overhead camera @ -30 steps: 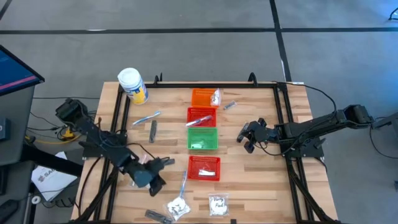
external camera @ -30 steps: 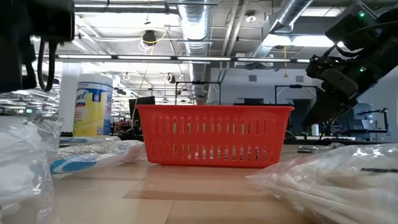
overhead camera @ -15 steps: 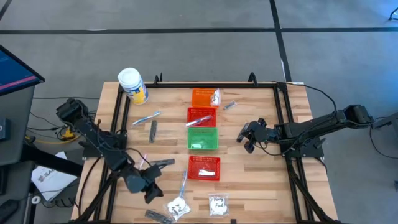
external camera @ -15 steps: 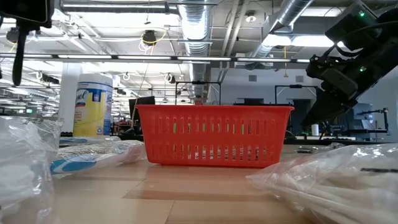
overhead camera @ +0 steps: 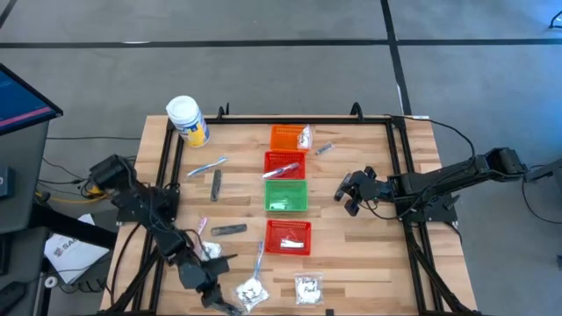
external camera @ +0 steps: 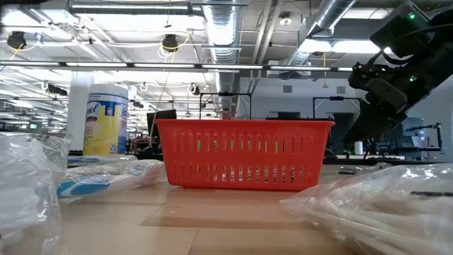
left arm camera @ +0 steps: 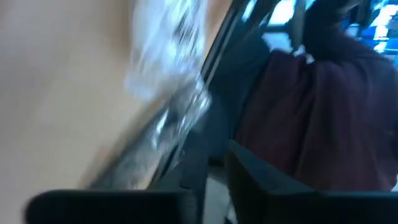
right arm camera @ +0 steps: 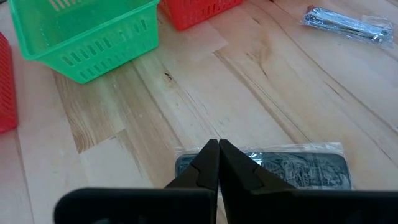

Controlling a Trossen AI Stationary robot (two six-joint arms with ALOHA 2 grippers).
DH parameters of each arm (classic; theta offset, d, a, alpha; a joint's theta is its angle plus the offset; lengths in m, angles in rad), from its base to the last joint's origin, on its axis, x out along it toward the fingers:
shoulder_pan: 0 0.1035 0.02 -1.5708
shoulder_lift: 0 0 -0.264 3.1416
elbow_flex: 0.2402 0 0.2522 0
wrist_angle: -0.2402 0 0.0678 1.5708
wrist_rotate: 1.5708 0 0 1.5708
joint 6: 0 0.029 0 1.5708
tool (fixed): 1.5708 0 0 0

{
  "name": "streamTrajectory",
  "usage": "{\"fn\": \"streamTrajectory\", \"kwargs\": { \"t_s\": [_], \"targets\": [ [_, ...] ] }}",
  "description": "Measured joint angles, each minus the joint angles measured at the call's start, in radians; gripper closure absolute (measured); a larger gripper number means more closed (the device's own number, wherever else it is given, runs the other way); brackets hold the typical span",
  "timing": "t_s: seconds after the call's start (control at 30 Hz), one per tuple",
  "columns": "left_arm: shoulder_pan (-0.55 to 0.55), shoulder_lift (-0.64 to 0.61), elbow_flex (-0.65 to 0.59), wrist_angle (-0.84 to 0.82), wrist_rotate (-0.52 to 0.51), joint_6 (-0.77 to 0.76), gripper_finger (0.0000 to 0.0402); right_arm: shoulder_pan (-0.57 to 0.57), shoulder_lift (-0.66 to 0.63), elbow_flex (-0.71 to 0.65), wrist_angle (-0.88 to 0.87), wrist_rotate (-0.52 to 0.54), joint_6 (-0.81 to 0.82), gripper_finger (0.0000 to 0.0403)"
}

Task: Pick & Place Travel size toiletries
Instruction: Adjust the black comb

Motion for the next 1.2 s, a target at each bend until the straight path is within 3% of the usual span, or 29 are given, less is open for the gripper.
{"fn": "streamTrajectory", "kwargs": {
  "t_s": [0.07, 0.27, 0.5, 0.8, 1.2],
  "targets": [
    [-0.024, 0.028, 0.018, 0.002, 0.017, -0.058, 0.0393, 0.0, 0.0, 0.0, 0.0, 0.0, 0.0, 0.0402],
    [-0.075, 0.09, 0.079, 0.007, 0.021, -0.138, 0.04, 0.0, 0.0, 0.0, 0.0, 0.0, 0.0, 0.0402],
    [-0.055, 0.155, 0.132, 0.005, 0.033, -0.17, 0.0401, 0.0, 0.0, 0.0, 0.004, 0.0, 0.0, 0.0402],
    [-0.007, 0.29, 0.181, -0.015, 0.26, -0.253, 0.0401, 0.0, 0.0, 0.0, 0.011, 0.0, 0.0, 0.0402],
    [0.015, 0.292, 0.184, -0.127, 0.279, -0.221, 0.0401, 0.0, 0.0, 0.0, 0.011, -0.003, 0.0, 0.0403]
  ]
}}
